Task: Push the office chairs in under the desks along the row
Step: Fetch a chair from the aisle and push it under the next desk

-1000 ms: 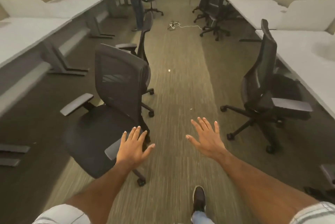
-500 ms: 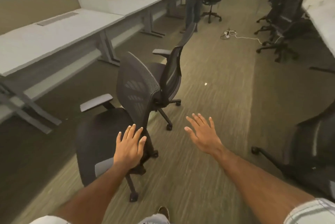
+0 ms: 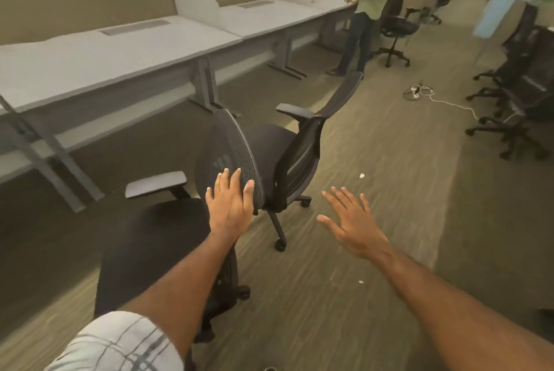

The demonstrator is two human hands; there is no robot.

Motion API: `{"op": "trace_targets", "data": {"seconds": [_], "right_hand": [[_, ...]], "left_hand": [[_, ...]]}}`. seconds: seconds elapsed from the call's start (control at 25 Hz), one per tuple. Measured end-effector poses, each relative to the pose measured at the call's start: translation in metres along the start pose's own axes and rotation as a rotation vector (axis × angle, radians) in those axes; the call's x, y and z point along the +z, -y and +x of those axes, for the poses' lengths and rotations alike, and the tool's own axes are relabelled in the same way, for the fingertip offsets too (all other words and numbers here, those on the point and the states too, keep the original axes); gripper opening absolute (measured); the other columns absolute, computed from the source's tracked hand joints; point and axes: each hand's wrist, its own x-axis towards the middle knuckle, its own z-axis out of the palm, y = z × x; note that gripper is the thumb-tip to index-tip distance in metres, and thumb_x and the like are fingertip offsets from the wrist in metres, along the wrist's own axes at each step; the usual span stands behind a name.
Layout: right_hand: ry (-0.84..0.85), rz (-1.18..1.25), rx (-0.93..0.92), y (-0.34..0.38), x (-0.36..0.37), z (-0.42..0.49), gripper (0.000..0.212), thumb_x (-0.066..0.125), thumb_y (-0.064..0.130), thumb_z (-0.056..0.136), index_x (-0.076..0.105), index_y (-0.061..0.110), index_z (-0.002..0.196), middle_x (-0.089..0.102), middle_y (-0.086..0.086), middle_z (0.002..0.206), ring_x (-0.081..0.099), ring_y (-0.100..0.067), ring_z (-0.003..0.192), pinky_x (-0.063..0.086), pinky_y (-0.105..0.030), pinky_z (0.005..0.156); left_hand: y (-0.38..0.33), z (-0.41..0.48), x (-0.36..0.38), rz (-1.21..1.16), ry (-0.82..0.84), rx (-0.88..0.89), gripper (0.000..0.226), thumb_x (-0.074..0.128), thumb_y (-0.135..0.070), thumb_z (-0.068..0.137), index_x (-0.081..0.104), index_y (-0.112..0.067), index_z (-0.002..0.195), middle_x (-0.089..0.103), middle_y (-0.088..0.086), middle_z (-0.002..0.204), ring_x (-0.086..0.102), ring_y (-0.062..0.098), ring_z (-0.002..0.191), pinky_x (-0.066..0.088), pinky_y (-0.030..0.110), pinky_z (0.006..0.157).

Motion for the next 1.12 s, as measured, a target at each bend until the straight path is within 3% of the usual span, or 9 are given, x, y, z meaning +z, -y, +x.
{"op": "trace_targets", "data": {"seconds": [0.12,0.24,0.36,0.48,0.64,0.8,0.96,1.12], "right_hand": [[-0.01,0.053,-0.026,-0.014,-0.011,0.044,0.095,0.011,0.083,0.082,0.022,0.029,0.16,0.014,0.0,0.169,0.001,-0.015,0.156,-0.005,-0.048,0.124],[0.048,0.06,-0.128,-0.022,-0.007,0.094,0.094,0.014,0.081,0.082,0.024,0.029,0.16,0.014,0.002,0.169,0.001,-0.014,0.156,-0.004,-0.046,0.123],[0.112,0.031,-0.28,-0.023,0.005,0.146,0.107,0.006,0.091,0.076,0.026,0.028,0.16,0.017,0.002,0.169,0.004,-0.015,0.156,-0.002,-0.045,0.123],[0.172,0.031,-0.435,-0.016,0.01,0.194,0.096,0.013,0.084,0.083,0.024,0.029,0.16,0.015,0.002,0.169,0.002,-0.014,0.156,-0.006,-0.043,0.122],[0.228,0.05,-0.66,0.0,0.007,0.237,0.09,0.017,0.08,0.088,0.023,0.027,0.161,0.013,0.001,0.17,0.001,-0.015,0.156,-0.006,-0.042,0.123],[0.282,0.059,-0.824,0.012,0.002,0.266,0.081,0.031,0.07,0.093,0.021,0.027,0.161,0.01,-0.001,0.17,0.0,-0.018,0.156,-0.005,-0.045,0.124],[0.298,0.003,-0.98,0.033,0.006,0.283,0.103,0.02,0.092,0.08,0.018,0.029,0.161,0.006,-0.001,0.171,-0.003,-0.019,0.156,-0.004,-0.048,0.125],[0.351,-0.072,-1.159,0.059,0.01,0.291,0.11,0.026,0.096,0.073,0.018,0.03,0.161,0.004,-0.002,0.171,-0.005,-0.019,0.156,-0.01,-0.044,0.122]], "left_hand": [[-0.022,0.035,0.008,0.094,0.08,-0.035,0.082,0.024,-0.069,0.098,0.025,-0.016,0.159,0.02,0.012,0.168,0.014,0.029,0.155,0.013,0.059,0.122],[-0.039,0.058,0.025,0.093,0.145,-0.249,0.089,0.036,-0.07,0.096,0.012,-0.014,0.161,0.011,0.013,0.169,0.01,0.032,0.156,0.015,0.062,0.121],[-0.049,0.071,0.043,0.034,0.183,-0.572,0.101,0.053,-0.068,0.091,0.007,-0.011,0.16,0.019,0.018,0.166,0.027,0.04,0.149,0.029,0.06,0.117],[-0.042,0.076,0.048,-0.04,0.202,-0.627,0.101,0.059,-0.059,0.092,0.003,-0.011,0.161,0.029,0.018,0.161,0.039,0.04,0.142,0.037,0.052,0.115],[-0.036,0.062,0.036,-0.079,0.225,-0.631,0.098,0.064,-0.061,0.085,0.013,-0.023,0.16,0.038,0.011,0.157,0.049,0.031,0.135,0.042,0.048,0.113],[-0.044,0.027,0.022,-0.03,0.249,-0.608,0.093,0.063,-0.055,0.092,0.008,-0.027,0.161,0.036,0.002,0.16,0.048,0.024,0.136,0.038,0.038,0.111],[-0.035,-0.02,0.001,0.125,0.248,-0.678,0.09,0.059,-0.072,0.085,0.021,-0.036,0.158,0.051,-0.006,0.151,0.055,0.018,0.129,0.043,0.035,0.107],[-0.035,-0.054,-0.02,0.214,0.233,-0.796,0.11,0.038,-0.103,0.06,0.042,-0.036,0.147,0.064,-0.01,0.133,0.061,0.013,0.115,0.049,0.032,0.091]]}}
